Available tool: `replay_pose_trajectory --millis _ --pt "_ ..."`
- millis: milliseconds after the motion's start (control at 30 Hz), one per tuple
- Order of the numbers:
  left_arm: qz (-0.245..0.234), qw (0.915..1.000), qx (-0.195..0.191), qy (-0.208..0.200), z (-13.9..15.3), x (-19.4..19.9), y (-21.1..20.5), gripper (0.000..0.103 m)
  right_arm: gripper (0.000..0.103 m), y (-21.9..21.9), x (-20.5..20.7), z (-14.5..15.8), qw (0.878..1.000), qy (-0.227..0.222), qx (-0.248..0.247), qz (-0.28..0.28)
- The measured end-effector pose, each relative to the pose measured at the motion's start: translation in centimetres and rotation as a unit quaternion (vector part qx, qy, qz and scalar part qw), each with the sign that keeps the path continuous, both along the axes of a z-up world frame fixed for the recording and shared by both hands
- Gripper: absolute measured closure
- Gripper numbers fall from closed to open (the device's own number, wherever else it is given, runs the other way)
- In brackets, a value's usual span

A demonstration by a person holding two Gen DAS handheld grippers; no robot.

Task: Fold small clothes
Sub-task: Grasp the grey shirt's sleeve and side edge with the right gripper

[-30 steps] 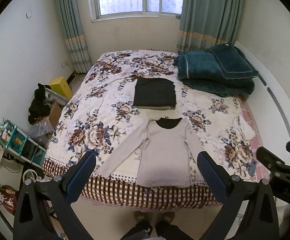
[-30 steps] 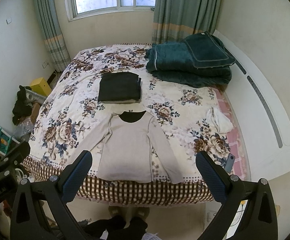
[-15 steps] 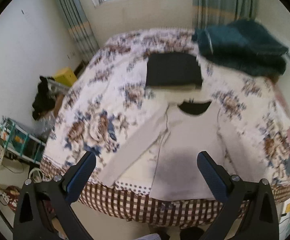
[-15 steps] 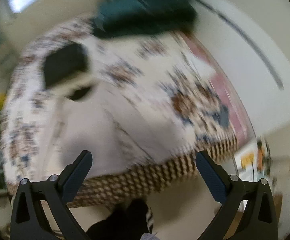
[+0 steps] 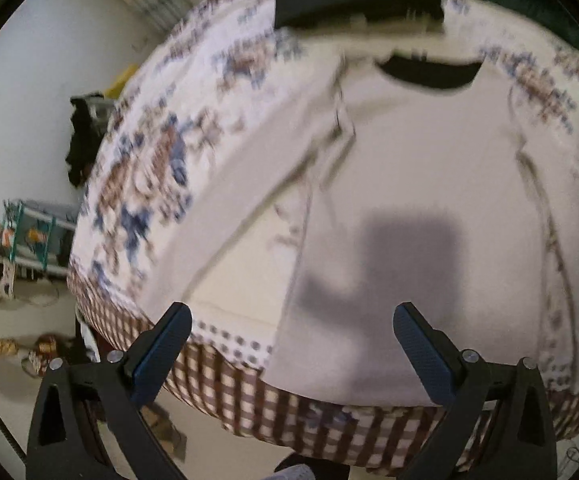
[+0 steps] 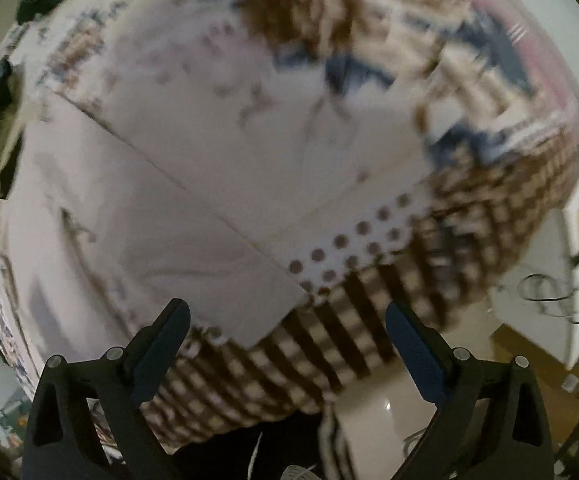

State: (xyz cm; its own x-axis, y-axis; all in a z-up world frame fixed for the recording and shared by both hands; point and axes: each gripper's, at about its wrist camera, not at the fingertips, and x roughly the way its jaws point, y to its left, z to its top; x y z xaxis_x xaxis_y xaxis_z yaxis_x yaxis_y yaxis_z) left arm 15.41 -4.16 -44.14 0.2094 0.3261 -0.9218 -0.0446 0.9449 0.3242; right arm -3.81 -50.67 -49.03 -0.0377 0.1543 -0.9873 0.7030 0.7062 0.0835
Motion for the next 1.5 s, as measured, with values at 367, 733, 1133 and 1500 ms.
replay_pose_trajectory --millis 367,733,1133,1500 --pt "0.004 0.9987 -0.011 0.049 -7.0 -0.6 -2.4 0.0 0.095 -1.8 -2.4 -5.3 0.995 -0.044 0.066 -0.053" --pt "-0.002 0.9985 -0.031 0.046 -7.7 0.3 -3.0 0.0 0.086 -9.0 -3.8 -5.6 0.996 -0.053 0.057 -0.042" --pt "0.012 0.9977 -0.037 0.055 -8.7 -0.4 0.2 0.0 0.044 -11.9 -6.6 -13.9 0.951 -0.133 0.118 -0.255" --pt "0.078 0.9965 -0.021 0.022 -6.8 -0.8 9.2 0.0 0.1 8.5 9.9 -4.2 0.985 -0.16 0.043 0.05"
